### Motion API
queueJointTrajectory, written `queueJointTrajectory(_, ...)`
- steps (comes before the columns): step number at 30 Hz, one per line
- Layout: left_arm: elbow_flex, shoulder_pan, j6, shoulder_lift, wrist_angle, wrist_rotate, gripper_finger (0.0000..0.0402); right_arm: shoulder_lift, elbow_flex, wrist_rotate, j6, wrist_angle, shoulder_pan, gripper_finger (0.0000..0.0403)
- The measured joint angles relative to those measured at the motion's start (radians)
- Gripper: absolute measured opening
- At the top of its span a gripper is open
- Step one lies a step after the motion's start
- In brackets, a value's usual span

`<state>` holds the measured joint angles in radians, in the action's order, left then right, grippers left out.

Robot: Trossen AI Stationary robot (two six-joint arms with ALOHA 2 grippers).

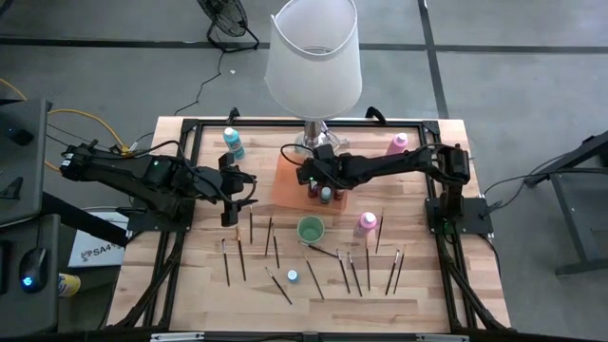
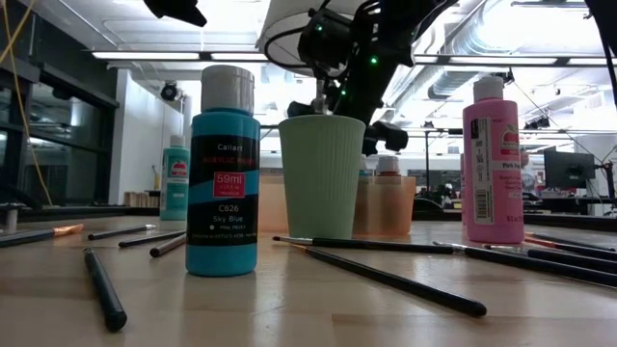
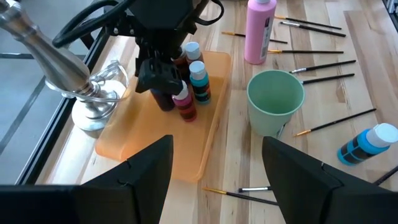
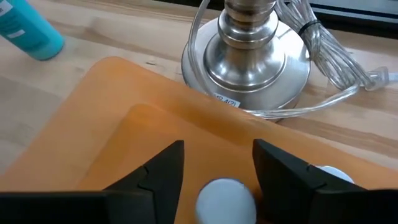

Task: Pick & Place Paint Supplies
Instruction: Put the small light blue paint bottle into the orange bin

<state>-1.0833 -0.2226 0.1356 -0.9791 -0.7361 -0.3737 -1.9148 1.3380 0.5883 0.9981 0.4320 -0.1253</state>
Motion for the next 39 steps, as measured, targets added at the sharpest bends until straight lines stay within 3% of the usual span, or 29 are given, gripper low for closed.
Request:
queueJointTrajectory(11,0.0,0.0,0.0,0.0,-0.001,0.0,0.0237,0.095,0.0,-0.035,-0.069,0.042,-0.001,0.0187)
queueJointTrajectory(18,-0.001,0.0,0.009,0.0,-0.032,0.003,0.0237,0.212,0.0,-0.185,-0.126,0.097,0.02,0.0187)
queueJointTrajectory(26,-0.001,0.0,0.026,0.0,-0.039,0.02,0.0237,0.352,0.0,-0.451,-0.148,0.143,0.087,0.0187)
queueJointTrajectory(30,-0.001,0.0,0.026,0.0,-0.043,0.019,0.0237,0.398,0.0,-0.569,-0.255,0.14,0.146,0.0187)
queueJointTrajectory(39,-0.001,0.0,0.03,0.0,-0.052,0.024,0.0237,0.392,0.0,-0.62,-0.405,0.079,0.304,0.0187)
